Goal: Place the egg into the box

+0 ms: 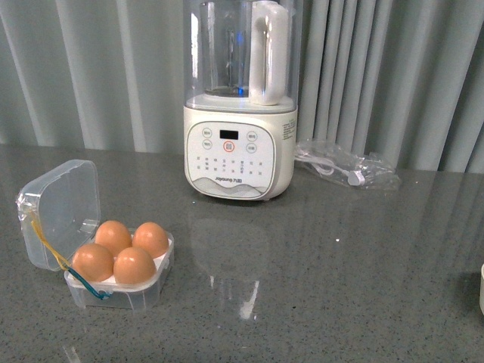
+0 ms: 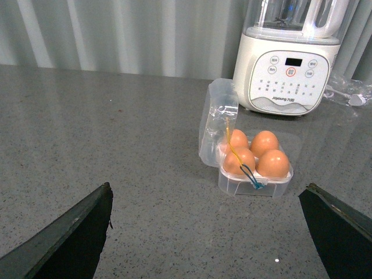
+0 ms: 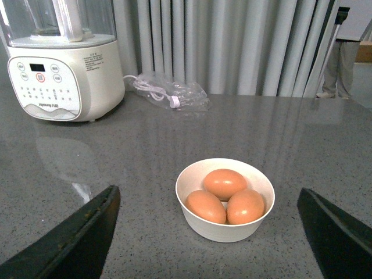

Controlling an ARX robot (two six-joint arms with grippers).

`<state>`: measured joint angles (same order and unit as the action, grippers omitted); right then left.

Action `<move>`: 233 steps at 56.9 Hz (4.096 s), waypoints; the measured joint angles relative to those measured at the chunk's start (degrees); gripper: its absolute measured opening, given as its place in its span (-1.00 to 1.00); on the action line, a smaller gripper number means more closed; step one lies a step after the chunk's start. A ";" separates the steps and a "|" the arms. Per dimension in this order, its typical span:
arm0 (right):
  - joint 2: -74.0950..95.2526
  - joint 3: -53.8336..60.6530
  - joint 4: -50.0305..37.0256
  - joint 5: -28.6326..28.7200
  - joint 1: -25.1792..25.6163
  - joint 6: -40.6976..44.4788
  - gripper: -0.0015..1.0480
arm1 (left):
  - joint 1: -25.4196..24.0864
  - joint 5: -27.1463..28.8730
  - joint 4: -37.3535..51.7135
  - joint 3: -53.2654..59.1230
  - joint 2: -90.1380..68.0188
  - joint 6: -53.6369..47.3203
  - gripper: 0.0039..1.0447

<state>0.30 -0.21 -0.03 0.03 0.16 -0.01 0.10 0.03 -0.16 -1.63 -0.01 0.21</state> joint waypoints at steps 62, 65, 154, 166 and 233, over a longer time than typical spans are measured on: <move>0.00 0.00 0.00 0.00 0.00 -0.04 0.86 | 8.44 32.35 -23.80 -7.69 -16.83 18.75 0.87; 0.00 0.00 0.00 0.00 0.00 -0.02 0.86 | 8.70 32.15 -23.58 -7.80 -16.92 19.02 0.87; 0.00 0.00 0.00 0.00 0.00 -0.02 0.86 | -5.35 21.51 13.33 -40.30 -78.36 2.99 0.87; 0.00 0.00 0.00 0.00 0.00 -0.04 0.86 | -3.61 21.88 13.92 -40.85 -82.58 5.20 0.87; 0.00 0.00 0.00 0.00 0.00 -0.02 0.86 | 16.79 23.50 4.09 -44.39 -69.66 10.29 0.87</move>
<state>0.30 -0.21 -0.03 0.03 0.16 -0.03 16.88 23.53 3.92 -46.02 -69.67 10.50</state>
